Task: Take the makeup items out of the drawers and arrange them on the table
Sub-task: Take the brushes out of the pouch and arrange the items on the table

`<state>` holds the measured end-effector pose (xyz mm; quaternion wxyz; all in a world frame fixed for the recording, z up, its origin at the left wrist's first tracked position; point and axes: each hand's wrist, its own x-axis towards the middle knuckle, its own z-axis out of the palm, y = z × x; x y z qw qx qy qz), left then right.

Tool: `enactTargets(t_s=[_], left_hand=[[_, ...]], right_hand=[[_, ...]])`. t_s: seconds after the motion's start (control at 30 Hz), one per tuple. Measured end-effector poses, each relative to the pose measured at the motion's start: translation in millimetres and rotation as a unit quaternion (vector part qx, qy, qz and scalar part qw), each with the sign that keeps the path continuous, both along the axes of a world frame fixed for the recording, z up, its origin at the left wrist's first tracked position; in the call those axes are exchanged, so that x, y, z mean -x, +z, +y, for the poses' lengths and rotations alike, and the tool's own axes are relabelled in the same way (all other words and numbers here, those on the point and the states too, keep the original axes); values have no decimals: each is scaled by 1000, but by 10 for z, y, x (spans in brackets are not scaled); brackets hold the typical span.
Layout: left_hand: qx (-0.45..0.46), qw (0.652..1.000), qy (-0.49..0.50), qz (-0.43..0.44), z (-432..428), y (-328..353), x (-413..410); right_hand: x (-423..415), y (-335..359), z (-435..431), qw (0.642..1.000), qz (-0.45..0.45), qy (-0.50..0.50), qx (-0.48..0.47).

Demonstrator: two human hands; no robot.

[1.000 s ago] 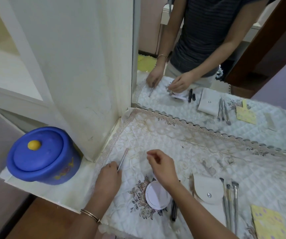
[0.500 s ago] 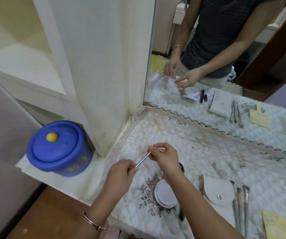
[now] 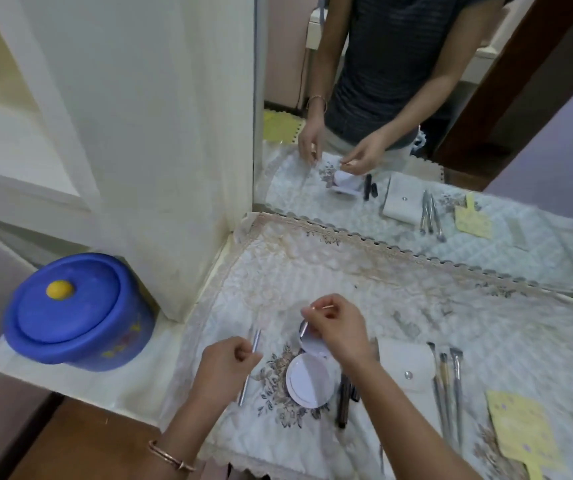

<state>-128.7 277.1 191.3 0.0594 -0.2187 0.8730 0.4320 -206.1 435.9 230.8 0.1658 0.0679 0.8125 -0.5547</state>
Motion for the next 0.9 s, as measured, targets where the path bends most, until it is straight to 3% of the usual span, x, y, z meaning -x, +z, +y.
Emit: enactTargets(t_s=[0.07, 0.23, 0.37, 0.53, 0.6, 0.77, 0.9], left_hand=[[16, 1000, -8, -24, -45, -85, -61], [18, 998, -33, -54, 17, -150, -93], [27, 997, -45, -55, 68, -206, -78], [37, 996, -81, -31, 138, -237, -33], [40, 995, -88, -14, 197, -236, -2], [38, 993, -108, 9, 306, -281, 54], [36, 993, -112, 13, 323, -289, 57]], right_hand=[[-179, -202, -139, 998, -24, 53, -30], [-289, -477, -379, 964, 2, 149, -220], [-295, -482, -402, 951, 9, 182, -249], [-338, -334, -49, 960, 93, 118, -235], [-411, -350, 150, 950, 121, 113, -264], [-669, -551, 392, 920, 81, 195, -331], [-791, -650, 350, 895, 164, 174, -377]])
